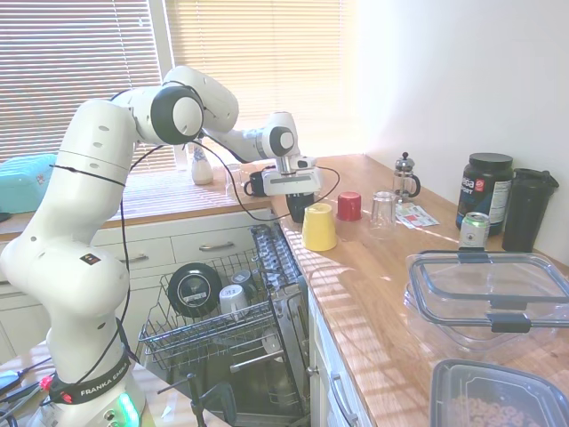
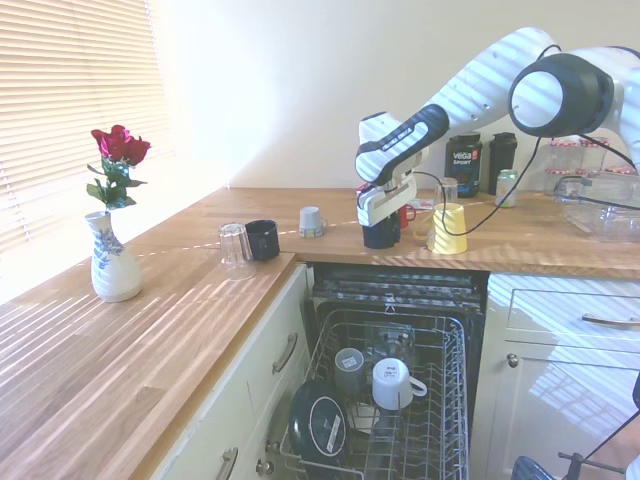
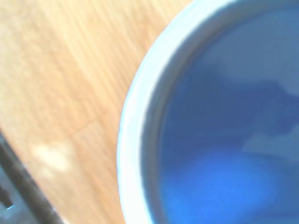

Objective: Unload the mug from the dish rack

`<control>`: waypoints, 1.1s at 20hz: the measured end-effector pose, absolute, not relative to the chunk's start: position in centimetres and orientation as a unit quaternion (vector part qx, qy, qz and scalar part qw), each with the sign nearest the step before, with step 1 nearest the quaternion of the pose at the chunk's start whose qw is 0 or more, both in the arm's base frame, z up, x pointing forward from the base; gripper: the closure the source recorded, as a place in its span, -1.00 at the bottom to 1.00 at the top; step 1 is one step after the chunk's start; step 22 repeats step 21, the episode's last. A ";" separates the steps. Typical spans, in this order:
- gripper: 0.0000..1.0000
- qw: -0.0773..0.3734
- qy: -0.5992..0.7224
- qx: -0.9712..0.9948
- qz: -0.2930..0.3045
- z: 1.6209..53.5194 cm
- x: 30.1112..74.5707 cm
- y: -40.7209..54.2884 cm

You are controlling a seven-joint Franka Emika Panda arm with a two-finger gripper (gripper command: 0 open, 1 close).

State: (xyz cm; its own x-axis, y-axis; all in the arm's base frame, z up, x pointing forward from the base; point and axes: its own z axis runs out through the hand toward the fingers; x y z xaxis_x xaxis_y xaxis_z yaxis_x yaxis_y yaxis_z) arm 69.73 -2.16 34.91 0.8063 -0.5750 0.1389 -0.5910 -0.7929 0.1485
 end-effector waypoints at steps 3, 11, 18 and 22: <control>-1.00 0.089 -0.316 0.944 0.040 34.9 69.7 -2.6; -1.00 0.085 -0.328 0.940 0.043 35.2 69.8 -2.4; -1.00 0.081 -0.338 0.936 0.062 37.6 69.7 -3.3; -1.00 0.073 -0.343 0.933 0.082 41.3 67.9 -3.8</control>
